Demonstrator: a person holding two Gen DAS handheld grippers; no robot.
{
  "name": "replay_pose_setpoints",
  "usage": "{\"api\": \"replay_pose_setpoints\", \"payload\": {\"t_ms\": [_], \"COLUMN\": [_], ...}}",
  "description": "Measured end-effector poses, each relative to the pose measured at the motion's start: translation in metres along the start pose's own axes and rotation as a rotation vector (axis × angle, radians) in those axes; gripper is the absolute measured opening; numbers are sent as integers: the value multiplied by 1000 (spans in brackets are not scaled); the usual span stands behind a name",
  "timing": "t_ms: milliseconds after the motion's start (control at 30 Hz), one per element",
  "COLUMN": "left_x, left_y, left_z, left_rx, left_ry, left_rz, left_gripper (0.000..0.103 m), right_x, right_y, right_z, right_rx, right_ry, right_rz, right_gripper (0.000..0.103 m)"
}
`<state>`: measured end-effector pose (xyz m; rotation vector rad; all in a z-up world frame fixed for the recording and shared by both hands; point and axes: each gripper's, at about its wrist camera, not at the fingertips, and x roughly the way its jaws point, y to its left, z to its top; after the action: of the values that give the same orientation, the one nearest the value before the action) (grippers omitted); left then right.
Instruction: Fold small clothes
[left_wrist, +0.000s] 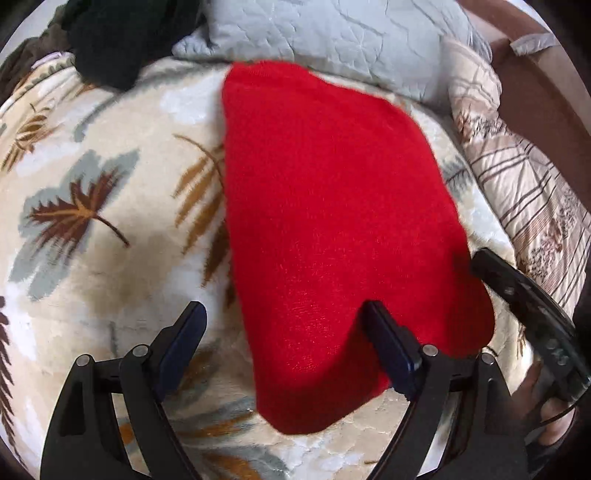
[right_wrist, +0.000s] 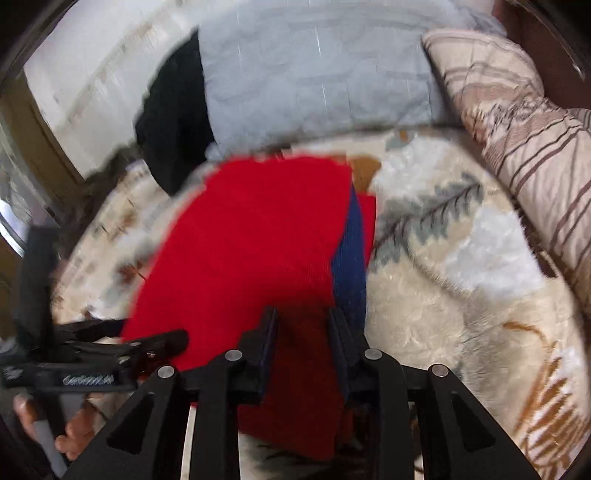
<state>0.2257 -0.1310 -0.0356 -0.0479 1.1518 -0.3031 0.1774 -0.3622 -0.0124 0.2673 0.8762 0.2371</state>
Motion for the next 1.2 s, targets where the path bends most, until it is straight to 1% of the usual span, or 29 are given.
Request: {"api": "replay_pose_setpoints", "payload": {"t_ms": [33, 100, 167, 200, 300, 367, 400, 433, 467, 533, 567, 600, 633, 667, 700, 733, 767, 900, 933, 1033, 1100, 1200], "left_x": [-1, 5, 11, 12, 4, -9, -19, -25, -29, -27, -20, -14, 2, 11, 23, 26, 24, 11, 5, -2, 3, 13], "left_y": [-2, -6, -5, -2, 3, 2, 1, 1, 1, 2, 3, 4, 6, 9, 14, 19, 23, 28, 29, 36, 37, 32], "left_z": [-2, -6, -9, -7, -1, 1, 4, 7, 10, 17, 20, 21, 22, 20, 17, 15, 14, 17, 18, 28, 34, 40], "left_rx": [14, 51, 39, 19, -18, -19, -18, -17, -15, -5, -10, -13, -17, -27, -55, -83, -107, -97, -91, -94, -108, -80], "left_ry": [-9, -7, 6, 15, 30, 3, -30, -51, -68, -85, -69, -50, 2, 31, 67, 78, 70, 46, 31, -6, 11, 26], "left_rz": [14, 46, 39, 23, -24, -47, -63, -68, -69, -59, -39, -35, -29, -26, -65, -89, -104, -124, -123, -120, -132, -120], "left_gripper": [89, 89, 89, 89, 88, 88, 88, 88, 88, 88, 88, 88, 88, 89, 91, 93, 94, 93, 93, 93, 93, 94], "right_x": [-8, -8, 14, 23, 16, 1, -3, -6, -6, 1, 10, 18, 30, 32, 31, 30, 29, 18, 15, 14, 23, 46], "right_y": [-4, -9, -17, -19, -20, -24, -26, -29, -29, -27, -24, -21, -18, -17, -15, -14, -14, -19, -19, -17, -18, -22], "right_z": [1, -1, -8, -10, -5, 0, 2, 5, 5, 5, 4, 1, -2, -3, -3, -1, 1, 9, 13, 19, 21, 17], "right_rx": [6, 14, 19, 25, 42, 77, 100, 135, 151, 163, 147, 133, 105, 89, 77, 76, 81, 126, 141, 156, 149, 154], "right_ry": [-22, -8, 84, 111, 78, 1, -24, -51, -58, -42, -13, 12, 54, 48, 39, 49, 47, -38, -68, -95, -76, 2], "right_rz": [24, 27, -10, -12, 3, 33, 53, 92, 112, 131, 113, 86, 47, 38, 34, 29, 29, 31, 38, 84, 75, 56], "right_gripper": [30, 31, 31, 33, 33, 33, 34, 34, 36, 36, 36, 35, 36, 36, 36, 36, 35, 36, 36, 37, 38, 38]}}
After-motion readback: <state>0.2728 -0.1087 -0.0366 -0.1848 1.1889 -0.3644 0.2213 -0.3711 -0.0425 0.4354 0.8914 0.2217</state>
